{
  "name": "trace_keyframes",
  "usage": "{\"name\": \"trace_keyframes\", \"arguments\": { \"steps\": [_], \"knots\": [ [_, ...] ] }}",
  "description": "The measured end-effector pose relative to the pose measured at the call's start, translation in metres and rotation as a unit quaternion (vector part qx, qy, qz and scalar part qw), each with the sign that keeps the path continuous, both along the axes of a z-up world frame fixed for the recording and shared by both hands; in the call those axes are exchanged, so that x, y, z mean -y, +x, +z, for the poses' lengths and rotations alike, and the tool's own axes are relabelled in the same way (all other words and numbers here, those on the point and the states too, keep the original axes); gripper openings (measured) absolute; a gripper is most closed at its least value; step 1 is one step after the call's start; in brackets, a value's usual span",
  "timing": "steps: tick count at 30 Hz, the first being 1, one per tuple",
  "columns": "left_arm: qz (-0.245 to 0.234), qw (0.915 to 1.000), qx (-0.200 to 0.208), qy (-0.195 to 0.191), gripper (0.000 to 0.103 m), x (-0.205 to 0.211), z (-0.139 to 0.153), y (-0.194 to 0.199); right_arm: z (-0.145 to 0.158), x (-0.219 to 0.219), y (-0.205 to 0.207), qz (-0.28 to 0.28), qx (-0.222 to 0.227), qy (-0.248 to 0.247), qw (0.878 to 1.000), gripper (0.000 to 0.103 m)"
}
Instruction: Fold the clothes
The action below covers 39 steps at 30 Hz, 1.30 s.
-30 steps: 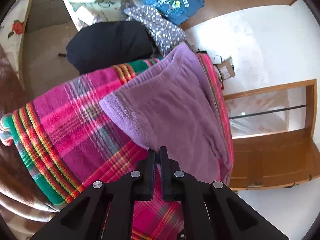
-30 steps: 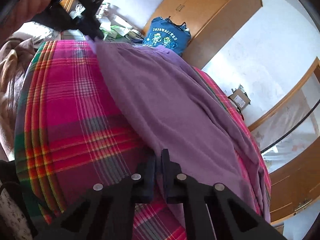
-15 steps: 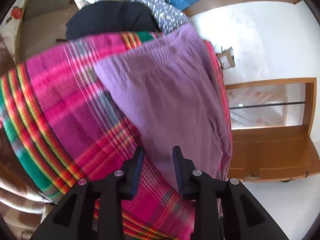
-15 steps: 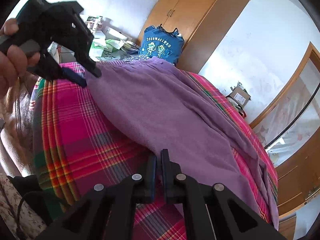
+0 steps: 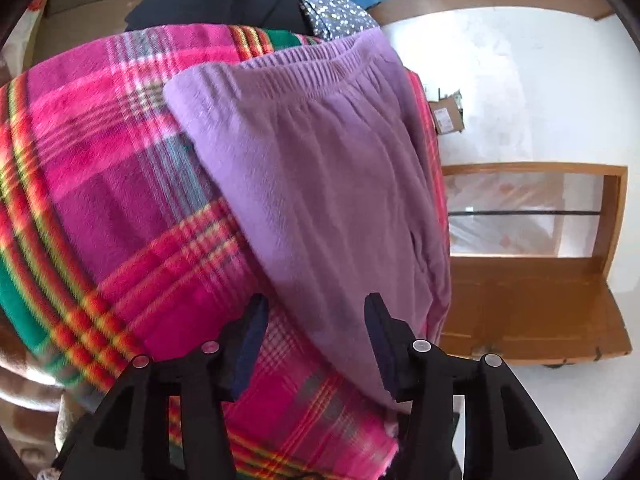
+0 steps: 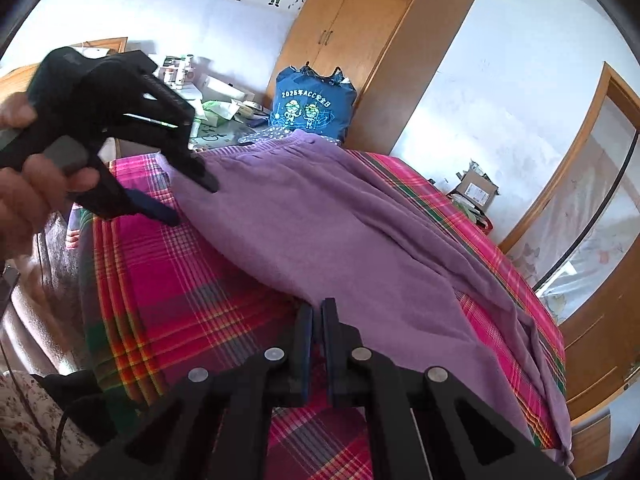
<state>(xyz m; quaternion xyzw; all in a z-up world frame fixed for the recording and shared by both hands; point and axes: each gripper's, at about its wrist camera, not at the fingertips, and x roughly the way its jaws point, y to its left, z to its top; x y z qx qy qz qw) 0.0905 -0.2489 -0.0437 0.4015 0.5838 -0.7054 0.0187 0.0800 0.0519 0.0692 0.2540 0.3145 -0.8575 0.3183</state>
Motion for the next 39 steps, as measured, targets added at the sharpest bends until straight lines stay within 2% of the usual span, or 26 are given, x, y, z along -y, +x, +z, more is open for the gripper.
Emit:
{"name": "trace_keyframes", "arguments": {
  "steps": [3,5,7,8,11,14,19,23,28,31,36,39],
  "knots": [
    [0.015,0.9999,-0.001,0.003,0.047,0.003,0.0,-0.003,0.001,-0.002,0.001,0.001,0.001,-0.001,1.0,0.003],
    [0.024,0.9997,0.004,-0.005,0.035,0.007,0.0,-0.005,-0.001,-0.002,0.001,0.003,0.002,-0.001,1.0,0.003],
    [0.033,0.9993,0.009,-0.014,0.009,0.011,0.0,-0.006,-0.006,-0.002,0.002,0.005,0.002,0.002,1.0,0.003],
    [0.034,0.9993,0.006,-0.013,0.005,0.013,0.001,-0.006,-0.008,-0.001,0.003,0.006,0.004,0.004,1.0,0.003],
    [0.039,0.9992,-0.007,-0.007,0.003,0.018,0.005,-0.004,-0.015,-0.003,0.003,0.0,0.009,0.003,1.0,0.004],
    [0.047,0.9983,-0.031,-0.014,0.003,0.024,0.021,-0.003,-0.018,-0.014,0.002,-0.012,0.022,-0.014,1.0,0.006],
    [0.048,0.9971,-0.055,-0.018,0.003,0.031,0.042,-0.006,-0.021,-0.045,0.004,-0.049,0.027,-0.04,0.998,0.032],
    [0.039,0.9972,-0.061,-0.014,0.003,0.026,0.052,-0.011,-0.022,-0.059,0.005,-0.061,0.033,-0.048,0.996,0.036],
    [0.04,0.9965,-0.072,-0.009,0.003,0.026,0.064,-0.009,-0.025,-0.041,0.01,-0.041,0.013,-0.031,0.999,0.047],
    [0.038,0.996,-0.08,-0.014,0.003,0.024,0.074,-0.011,-0.028,-0.027,0.014,-0.014,0.014,-0.018,1.0,0.048],
    [0.038,0.9959,-0.081,-0.012,0.003,0.025,0.077,-0.007,-0.027,0.0,0.015,-0.014,-0.062,0.021,0.998,0.049],
    [0.043,0.996,-0.078,-0.005,0.003,0.029,0.075,-0.002,-0.032,0.008,0.008,-0.029,-0.064,0.043,0.997,0.049]
  ]
}}
